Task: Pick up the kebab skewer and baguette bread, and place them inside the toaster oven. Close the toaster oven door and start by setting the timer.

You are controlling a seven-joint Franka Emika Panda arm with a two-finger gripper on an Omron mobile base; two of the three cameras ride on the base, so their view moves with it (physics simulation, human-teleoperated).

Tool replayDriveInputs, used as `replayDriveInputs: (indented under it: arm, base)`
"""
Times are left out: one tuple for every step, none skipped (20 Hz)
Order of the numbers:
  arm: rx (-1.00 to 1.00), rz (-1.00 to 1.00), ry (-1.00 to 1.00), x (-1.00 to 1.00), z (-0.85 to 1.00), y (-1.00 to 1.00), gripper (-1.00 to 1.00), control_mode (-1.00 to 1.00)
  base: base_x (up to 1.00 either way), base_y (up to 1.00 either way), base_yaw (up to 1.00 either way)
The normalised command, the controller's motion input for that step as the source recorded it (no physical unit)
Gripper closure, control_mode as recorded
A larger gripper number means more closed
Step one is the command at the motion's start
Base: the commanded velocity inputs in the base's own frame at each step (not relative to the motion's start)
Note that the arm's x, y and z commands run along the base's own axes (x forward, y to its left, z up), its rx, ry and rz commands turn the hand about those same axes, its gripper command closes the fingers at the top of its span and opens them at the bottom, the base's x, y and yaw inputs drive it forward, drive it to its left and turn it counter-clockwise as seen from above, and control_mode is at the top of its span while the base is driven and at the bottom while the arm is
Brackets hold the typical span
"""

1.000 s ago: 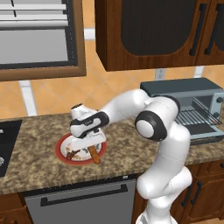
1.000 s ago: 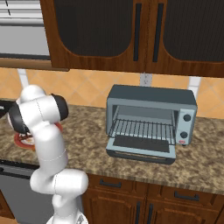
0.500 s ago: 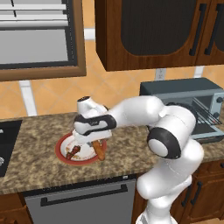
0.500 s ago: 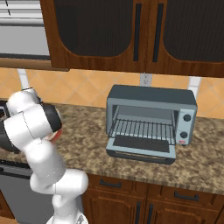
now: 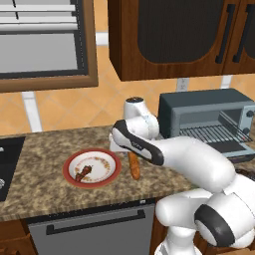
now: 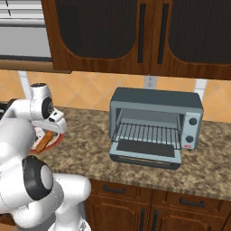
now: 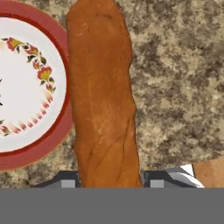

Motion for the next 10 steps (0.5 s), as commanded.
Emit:
replayDriveInputs:
  arm:
    - [0.14,-0.43,-0.18,-0.22,0.58,-0.55,1.0,-1.0]
    - [0.14,-0.43,-0.17,-0.21,0.57,-0.58,1.0,-1.0]
    - [0.17,-0.44,-0.17,-0.19,0.54,-0.56,1.0,-1.0]
    - [0.19,-0.4,-0.2,-0.21,0.52,-0.58,1.0,-1.0]
    - [0.19,-0.37,-0.22,-0.25,0.53,-0.61,1.0,-1.0]
    - [0.19,-0.35,-0.2,-0.27,0.58,-0.71,1.0,-1.0]
    - [0.18,-0.37,-0.14,-0.21,0.64,-0.8,1.0,-1.0]
    - [0.21,-0.39,-0.06,-0.21,0.55,-0.81,1.0,-1.0]
    - [0.22,-0.4,0.0,-0.13,0.49,-0.76,1.0,-1.0]
    - [0.22,-0.4,0.0,-0.11,0.45,-0.79,1.0,-1.0]
  base:
    - [0.0,0.0,0.0]
    - [0.0,0.0,0.0]
    - [0.0,0.0,0.0]
    - [0.0,0.0,0.0]
    - [0.0,0.0,0.0]
    - [0.0,0.0,0.0]
    - [0.0,0.0,0.0]
    - [0.0,0.0,0.0]
    - [0.0,0.0,0.0]
    - [0.0,0.0,0.0]
